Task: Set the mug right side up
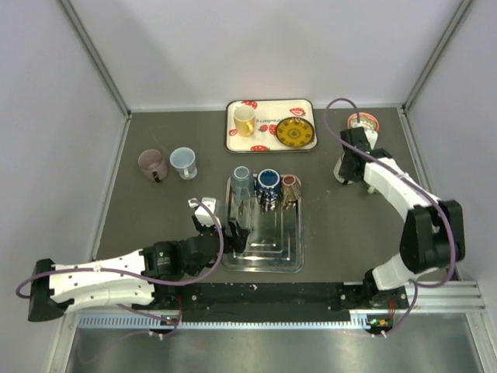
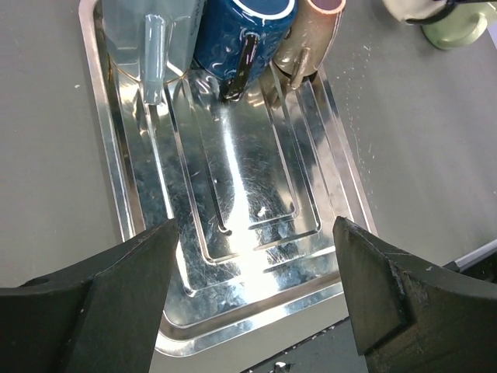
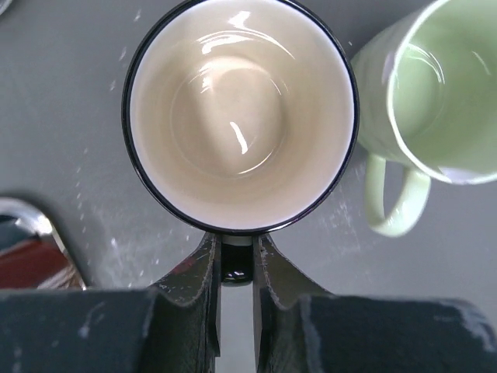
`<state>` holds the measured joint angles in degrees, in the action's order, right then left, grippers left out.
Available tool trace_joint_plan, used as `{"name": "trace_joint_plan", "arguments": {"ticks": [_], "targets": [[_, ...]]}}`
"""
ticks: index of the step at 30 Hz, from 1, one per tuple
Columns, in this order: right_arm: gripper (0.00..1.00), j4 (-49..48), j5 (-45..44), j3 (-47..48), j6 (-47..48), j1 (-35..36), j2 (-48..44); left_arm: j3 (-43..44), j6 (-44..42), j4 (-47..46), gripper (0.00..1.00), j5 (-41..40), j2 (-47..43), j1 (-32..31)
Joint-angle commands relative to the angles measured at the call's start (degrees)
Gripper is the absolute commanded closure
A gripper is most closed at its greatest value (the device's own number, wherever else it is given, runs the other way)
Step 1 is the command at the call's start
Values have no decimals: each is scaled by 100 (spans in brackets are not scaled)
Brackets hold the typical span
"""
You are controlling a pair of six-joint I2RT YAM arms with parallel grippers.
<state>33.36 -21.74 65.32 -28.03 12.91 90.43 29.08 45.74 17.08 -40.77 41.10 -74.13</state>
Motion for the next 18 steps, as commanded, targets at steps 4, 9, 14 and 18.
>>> {"name": "trace_joint_plan", "arguments": {"ticks": [4,9,14,18], "targets": [[100,-252,696,-317,219,54,-1641,63,76,-354,14,-387,-129,12],[100,-637,1767,-897,-96,107,-2555,-34,147,-731,13,-572,-164,21],[100,-1876,3929,-1741,-729,168,-3785,-525,-564,-2583,1,-160,-515,47],[100,-2702,4941,-1970,-1440,282,-4384,-772,-812,-4200,1,552,-639,223]]}}
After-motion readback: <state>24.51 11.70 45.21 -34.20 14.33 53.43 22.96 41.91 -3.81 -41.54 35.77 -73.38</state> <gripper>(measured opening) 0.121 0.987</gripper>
